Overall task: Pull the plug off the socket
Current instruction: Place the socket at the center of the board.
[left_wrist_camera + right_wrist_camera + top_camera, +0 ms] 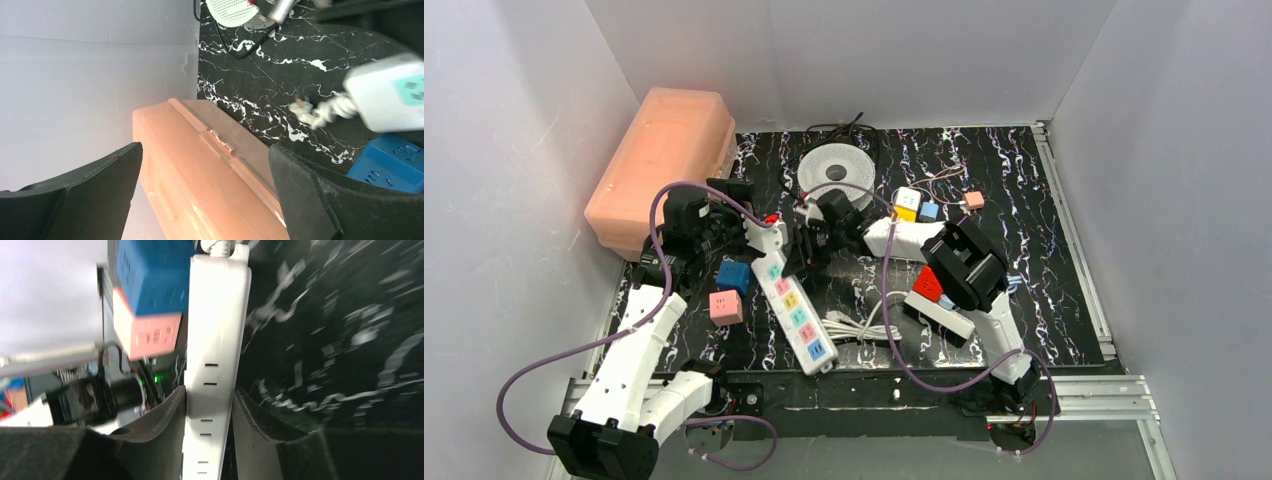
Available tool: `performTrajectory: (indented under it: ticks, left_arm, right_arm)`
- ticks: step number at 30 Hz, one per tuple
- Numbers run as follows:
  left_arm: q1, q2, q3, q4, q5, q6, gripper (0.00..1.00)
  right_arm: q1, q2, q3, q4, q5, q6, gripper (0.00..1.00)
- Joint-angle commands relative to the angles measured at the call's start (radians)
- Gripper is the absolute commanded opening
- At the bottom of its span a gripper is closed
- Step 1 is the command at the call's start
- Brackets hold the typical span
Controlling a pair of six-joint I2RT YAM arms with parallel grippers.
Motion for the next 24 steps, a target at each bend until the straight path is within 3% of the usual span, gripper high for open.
performTrajectory:
  ticks: [1, 10, 18, 24]
  left_arm:
    - [-0.004, 0.0, -0.008, 0.003, 0.01, -0.001, 0.98]
    - [-0.005, 0.014, -0.017, 0.018, 0.012, -0.003, 0.98]
    - [-0.005, 0.002, -0.011, 0.009, 0.02, -0.001, 0.98]
    - [-0.006, -0.005, -0.007, -0.023, 0.04, -0.001, 0.98]
  right_arm:
    - [-0.114, 0.032, 0.139, 0.07, 0.16, 0.086, 0.01]
    - [-0.121, 0.112, 0.284, 0.034, 0.251, 0.195, 0.03]
    - [-0.045, 0.128, 0.327, -0.055, 0.264, 0.154, 0.55]
    - [-0.059, 0.024, 0.339, -0.217, 0.33, 0.026, 0.74]
